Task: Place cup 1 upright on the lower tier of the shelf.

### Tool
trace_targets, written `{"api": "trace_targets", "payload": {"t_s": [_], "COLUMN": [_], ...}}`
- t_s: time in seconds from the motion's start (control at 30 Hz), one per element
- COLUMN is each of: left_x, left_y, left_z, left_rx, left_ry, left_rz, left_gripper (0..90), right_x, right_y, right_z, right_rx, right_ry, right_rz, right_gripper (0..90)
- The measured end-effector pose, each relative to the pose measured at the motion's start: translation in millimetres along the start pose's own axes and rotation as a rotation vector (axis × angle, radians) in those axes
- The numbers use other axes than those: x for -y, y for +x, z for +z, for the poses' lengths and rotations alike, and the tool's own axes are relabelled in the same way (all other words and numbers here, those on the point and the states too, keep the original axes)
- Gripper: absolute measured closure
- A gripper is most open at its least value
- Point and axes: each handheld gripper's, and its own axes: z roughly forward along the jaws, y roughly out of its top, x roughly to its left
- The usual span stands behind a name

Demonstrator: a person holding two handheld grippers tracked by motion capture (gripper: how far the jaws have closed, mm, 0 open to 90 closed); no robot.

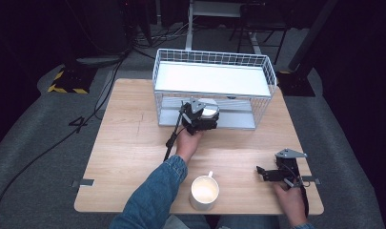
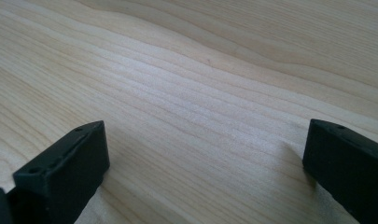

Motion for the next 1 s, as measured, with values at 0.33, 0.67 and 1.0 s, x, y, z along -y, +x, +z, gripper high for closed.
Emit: {"api": "trace_targets", "payload": {"t_s": [0.33,0.67,1.0], "left_x": [3.1,6.9,10.0], "left_y": [5.8,11.1,12.1], "left_z": [19.1,29.6,37.4], "left_rx": [-0.026,-0.052,-0.077], "left_ry": [-0.002,-0.016,-0.045], "left_rz": [-0.044,-0.055,-0.040], "left_gripper": [6.9,7.0,7.0], "right_x": [0.0,0.0,0.0], "right_y": [0.0,0.0,0.1], "right_z": [0.0,0.0,0.0], "right_rx": [0.001,0.000,0.001], "right_ry": [0.000,0.000,0.000], "right_rz": [0.000,0.000,0.000], "right_gripper": [0.3,0.3,0.3]}}
